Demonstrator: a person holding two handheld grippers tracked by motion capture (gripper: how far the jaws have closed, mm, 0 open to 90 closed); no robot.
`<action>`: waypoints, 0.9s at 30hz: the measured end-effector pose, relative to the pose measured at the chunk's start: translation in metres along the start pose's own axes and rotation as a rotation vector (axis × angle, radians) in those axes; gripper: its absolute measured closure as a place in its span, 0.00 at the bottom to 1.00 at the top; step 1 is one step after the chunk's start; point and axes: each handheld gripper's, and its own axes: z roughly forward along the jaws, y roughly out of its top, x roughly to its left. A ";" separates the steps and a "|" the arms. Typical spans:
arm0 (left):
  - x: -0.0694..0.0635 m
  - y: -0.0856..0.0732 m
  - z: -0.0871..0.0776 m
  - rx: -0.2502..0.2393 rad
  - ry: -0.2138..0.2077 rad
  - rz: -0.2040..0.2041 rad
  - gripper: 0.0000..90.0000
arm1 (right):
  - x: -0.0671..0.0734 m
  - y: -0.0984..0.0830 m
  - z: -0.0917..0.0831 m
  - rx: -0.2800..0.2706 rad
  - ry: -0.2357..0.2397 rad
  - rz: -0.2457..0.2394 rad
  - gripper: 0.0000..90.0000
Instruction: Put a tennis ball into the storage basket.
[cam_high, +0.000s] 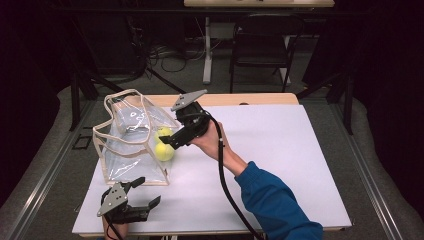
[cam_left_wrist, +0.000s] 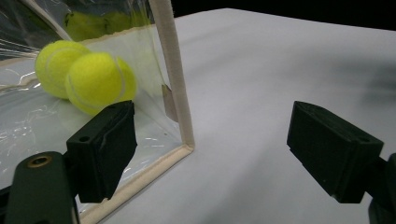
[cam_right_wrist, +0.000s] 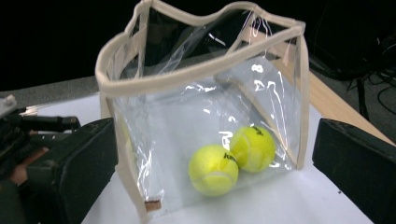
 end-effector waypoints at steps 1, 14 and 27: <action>0.000 0.000 0.000 -0.001 0.001 0.000 0.18 | 0.000 -0.002 0.000 0.002 0.000 0.002 0.00; 0.000 -0.001 -0.002 0.000 -0.003 0.006 0.18 | -0.004 -0.035 -0.011 0.046 -0.018 0.010 0.00; -0.001 0.000 -0.006 -0.004 -0.005 0.009 0.18 | -0.001 -0.070 -0.023 0.098 -0.042 0.010 0.00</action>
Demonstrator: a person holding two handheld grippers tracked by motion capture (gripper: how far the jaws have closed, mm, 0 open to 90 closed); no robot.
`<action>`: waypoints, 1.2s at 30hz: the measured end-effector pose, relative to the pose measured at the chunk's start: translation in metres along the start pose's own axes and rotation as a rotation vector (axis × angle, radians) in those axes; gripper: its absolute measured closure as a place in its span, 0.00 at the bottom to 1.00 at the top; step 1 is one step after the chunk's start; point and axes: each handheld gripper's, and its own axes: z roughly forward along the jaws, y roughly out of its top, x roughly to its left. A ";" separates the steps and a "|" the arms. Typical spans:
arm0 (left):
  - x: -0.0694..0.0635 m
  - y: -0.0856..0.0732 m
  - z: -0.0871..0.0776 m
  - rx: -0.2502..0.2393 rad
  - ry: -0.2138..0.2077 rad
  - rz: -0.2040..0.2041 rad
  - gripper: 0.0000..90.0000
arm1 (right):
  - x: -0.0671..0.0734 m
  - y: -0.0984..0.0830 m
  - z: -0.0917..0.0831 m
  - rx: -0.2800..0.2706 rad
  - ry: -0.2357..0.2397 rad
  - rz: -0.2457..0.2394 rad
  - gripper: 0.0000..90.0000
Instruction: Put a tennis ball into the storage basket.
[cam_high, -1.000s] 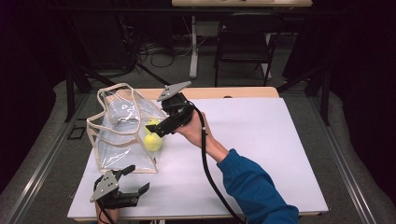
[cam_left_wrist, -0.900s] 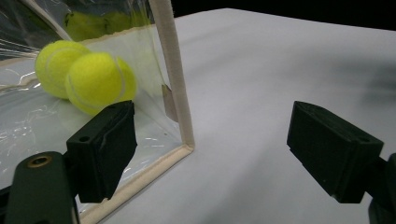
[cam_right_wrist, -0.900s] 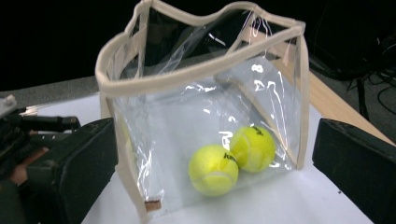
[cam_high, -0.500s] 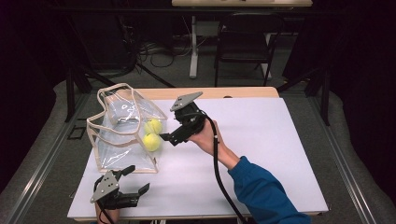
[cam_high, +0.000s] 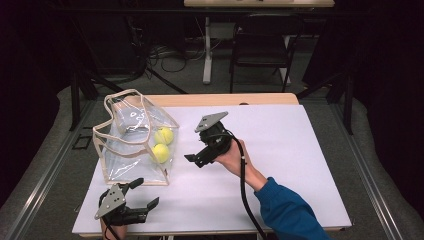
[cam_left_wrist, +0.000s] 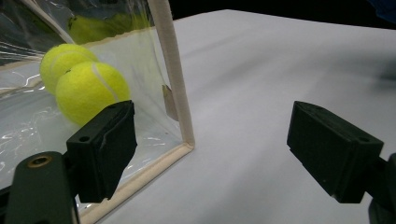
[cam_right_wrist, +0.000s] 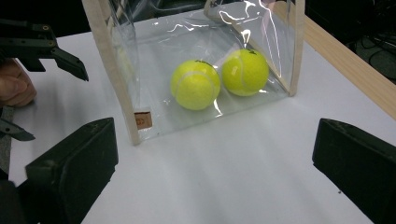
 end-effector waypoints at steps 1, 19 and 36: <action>0.000 0.000 0.000 -0.003 -0.002 0.001 0.18 | 0.000 -0.002 -0.001 0.001 0.000 0.002 0.00; 0.000 0.000 0.000 0.002 0.001 0.006 0.18 | 0.005 -0.048 -0.025 0.035 -0.026 0.015 0.00; 0.000 0.000 0.000 0.001 0.005 0.006 0.18 | 0.009 -0.090 -0.040 0.054 -0.058 0.036 0.00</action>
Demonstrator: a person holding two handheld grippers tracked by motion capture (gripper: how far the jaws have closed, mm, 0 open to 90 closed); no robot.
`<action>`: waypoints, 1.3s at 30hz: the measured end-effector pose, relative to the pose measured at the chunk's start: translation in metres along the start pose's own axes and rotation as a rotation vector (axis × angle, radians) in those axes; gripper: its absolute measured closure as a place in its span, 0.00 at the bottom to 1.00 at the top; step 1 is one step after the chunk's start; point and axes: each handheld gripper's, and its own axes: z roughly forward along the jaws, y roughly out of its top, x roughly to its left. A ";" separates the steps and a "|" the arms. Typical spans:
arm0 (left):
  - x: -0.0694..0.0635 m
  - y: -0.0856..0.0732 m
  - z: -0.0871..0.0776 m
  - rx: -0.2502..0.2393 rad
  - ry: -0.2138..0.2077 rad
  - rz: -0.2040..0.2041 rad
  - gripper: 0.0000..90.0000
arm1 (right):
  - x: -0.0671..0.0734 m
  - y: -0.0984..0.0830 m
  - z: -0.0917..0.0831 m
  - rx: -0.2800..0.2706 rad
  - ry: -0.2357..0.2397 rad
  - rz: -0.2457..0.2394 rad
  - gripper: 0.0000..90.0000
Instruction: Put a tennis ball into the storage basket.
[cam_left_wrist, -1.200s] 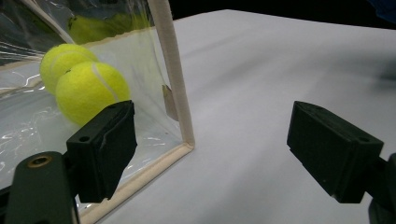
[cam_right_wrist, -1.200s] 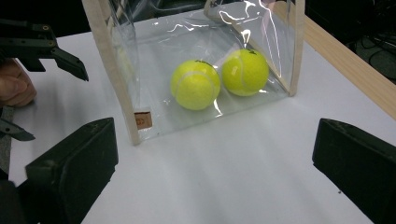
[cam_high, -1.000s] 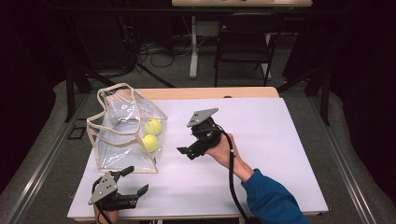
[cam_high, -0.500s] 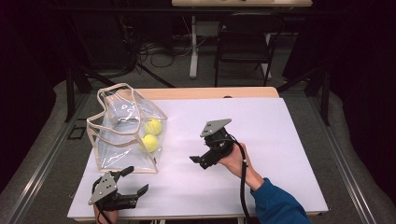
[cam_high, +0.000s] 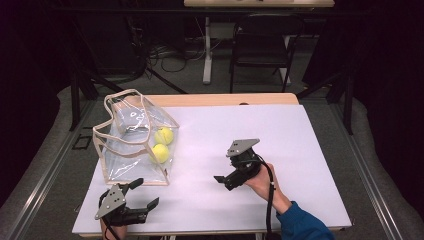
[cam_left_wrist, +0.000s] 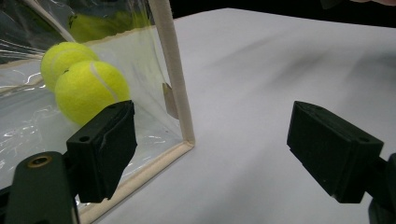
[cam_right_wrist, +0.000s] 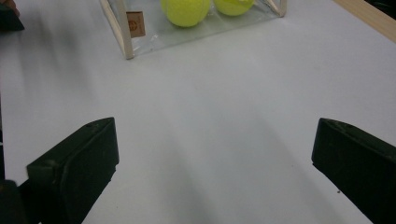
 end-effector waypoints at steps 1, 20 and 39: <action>0.000 0.000 0.000 0.000 0.000 0.000 0.18 | 0.000 -0.002 0.000 0.002 -0.004 0.003 0.00; 0.000 0.000 0.000 0.004 0.007 -0.006 0.18 | 0.000 -0.046 -0.005 0.025 -0.029 0.069 0.00; 0.000 -0.001 -0.001 0.000 0.010 -0.010 0.18 | -0.002 -0.080 -0.015 0.043 -0.071 0.104 0.01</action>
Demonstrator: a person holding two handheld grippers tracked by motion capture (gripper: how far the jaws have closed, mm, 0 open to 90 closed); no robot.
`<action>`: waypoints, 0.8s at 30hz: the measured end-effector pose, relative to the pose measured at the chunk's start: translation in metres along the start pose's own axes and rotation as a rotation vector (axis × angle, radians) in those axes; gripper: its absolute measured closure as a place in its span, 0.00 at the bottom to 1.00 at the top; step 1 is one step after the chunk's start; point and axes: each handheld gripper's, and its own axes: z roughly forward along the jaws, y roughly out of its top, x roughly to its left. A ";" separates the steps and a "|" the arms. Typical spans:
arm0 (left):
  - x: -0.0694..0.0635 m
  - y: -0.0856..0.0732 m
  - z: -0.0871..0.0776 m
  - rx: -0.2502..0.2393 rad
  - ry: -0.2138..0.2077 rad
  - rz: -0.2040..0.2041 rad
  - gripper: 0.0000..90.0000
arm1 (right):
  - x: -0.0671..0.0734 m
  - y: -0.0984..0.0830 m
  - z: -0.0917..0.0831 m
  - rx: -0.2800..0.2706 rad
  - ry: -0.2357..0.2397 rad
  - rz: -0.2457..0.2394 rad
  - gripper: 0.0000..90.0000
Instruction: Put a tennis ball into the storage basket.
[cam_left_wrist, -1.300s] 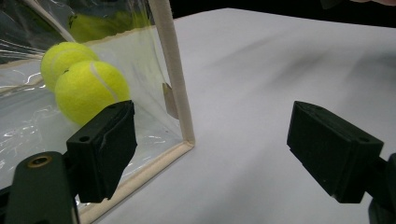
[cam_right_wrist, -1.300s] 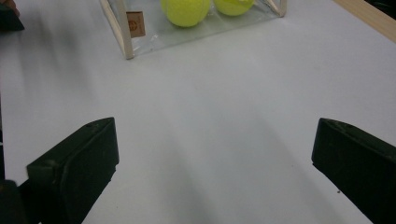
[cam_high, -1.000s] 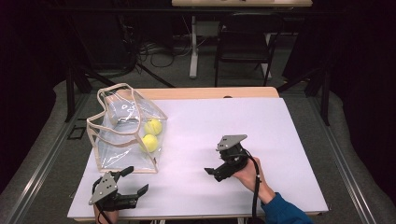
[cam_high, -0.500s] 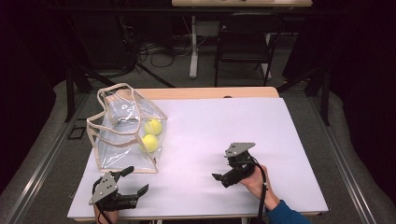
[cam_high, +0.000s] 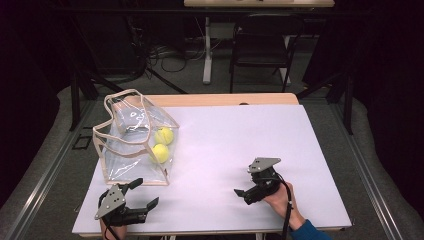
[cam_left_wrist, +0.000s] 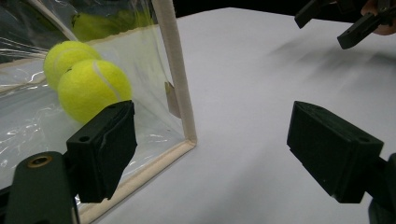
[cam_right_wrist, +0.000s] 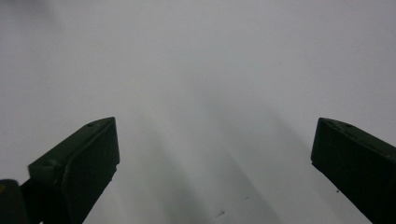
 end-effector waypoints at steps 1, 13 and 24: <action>0.000 0.000 0.000 0.000 0.000 -0.001 0.18 | 0.000 -0.002 -0.001 -0.004 -0.006 0.003 0.01; -0.001 0.000 0.001 0.006 0.008 0.006 0.18 | 0.001 -0.027 -0.013 0.008 -0.021 0.037 0.01; -0.001 0.001 0.001 0.014 0.027 -0.003 0.18 | 0.006 -0.043 -0.020 -0.018 -0.038 0.052 0.01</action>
